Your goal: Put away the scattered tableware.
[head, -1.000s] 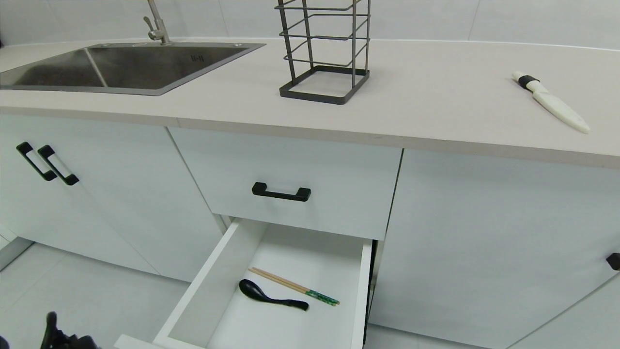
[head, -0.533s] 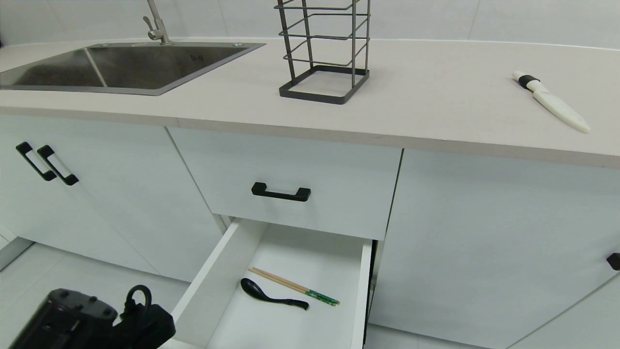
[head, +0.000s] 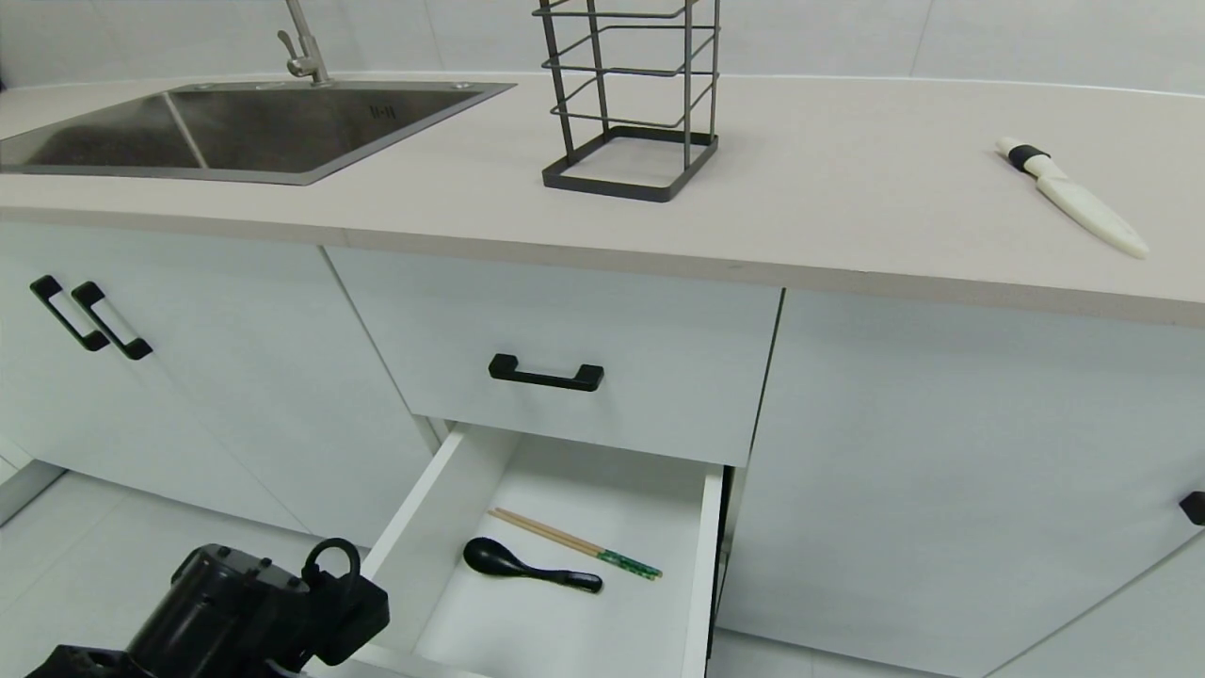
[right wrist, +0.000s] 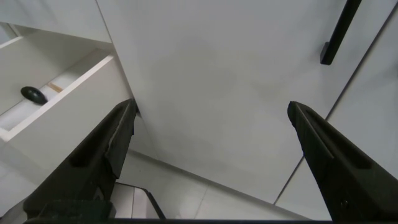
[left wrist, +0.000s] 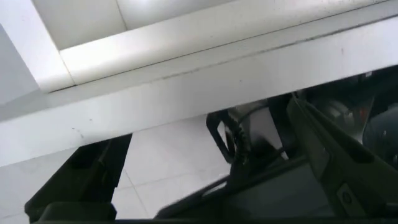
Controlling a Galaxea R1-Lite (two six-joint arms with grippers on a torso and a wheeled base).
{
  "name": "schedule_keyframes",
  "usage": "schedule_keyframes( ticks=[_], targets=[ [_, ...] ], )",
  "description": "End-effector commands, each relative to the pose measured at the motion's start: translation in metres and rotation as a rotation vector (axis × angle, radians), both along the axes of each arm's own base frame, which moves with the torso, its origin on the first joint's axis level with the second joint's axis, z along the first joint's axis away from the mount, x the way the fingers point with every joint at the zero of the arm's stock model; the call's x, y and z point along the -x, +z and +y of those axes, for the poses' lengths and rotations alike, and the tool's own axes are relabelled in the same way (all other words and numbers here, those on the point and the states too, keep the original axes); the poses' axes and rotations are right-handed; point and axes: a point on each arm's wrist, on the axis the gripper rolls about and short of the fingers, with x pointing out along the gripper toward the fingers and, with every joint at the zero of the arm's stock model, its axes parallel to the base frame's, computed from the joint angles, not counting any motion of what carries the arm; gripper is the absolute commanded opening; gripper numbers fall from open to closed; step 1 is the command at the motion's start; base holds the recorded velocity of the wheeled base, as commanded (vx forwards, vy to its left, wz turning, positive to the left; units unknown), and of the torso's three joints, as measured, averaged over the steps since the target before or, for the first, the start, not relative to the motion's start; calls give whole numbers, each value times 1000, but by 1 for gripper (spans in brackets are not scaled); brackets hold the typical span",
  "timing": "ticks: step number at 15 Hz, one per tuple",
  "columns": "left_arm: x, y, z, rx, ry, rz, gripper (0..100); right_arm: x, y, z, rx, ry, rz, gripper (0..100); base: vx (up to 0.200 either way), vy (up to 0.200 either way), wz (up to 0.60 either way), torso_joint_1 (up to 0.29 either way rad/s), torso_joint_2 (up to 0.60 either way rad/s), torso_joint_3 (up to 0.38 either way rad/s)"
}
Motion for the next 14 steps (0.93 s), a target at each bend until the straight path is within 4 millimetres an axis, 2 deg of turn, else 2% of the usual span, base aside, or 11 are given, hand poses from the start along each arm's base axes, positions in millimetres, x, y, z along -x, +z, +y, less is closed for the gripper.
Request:
schedule_keyframes(
  ticks=[1,10,14],
  targets=[
    [-1,-2,-1,-3,1,3,100,0,0,0,0,0,2,100,0,0,0,0,0,0],
    [-37,-1,-17,93,10,-209,100,0,0,0,0,0,2,100,0,0,0,0,0,0],
    [-60,-10,-29,143,10,-307,100,0,0,0,0,0,2,100,0,0,0,0,0,0]
  ],
)
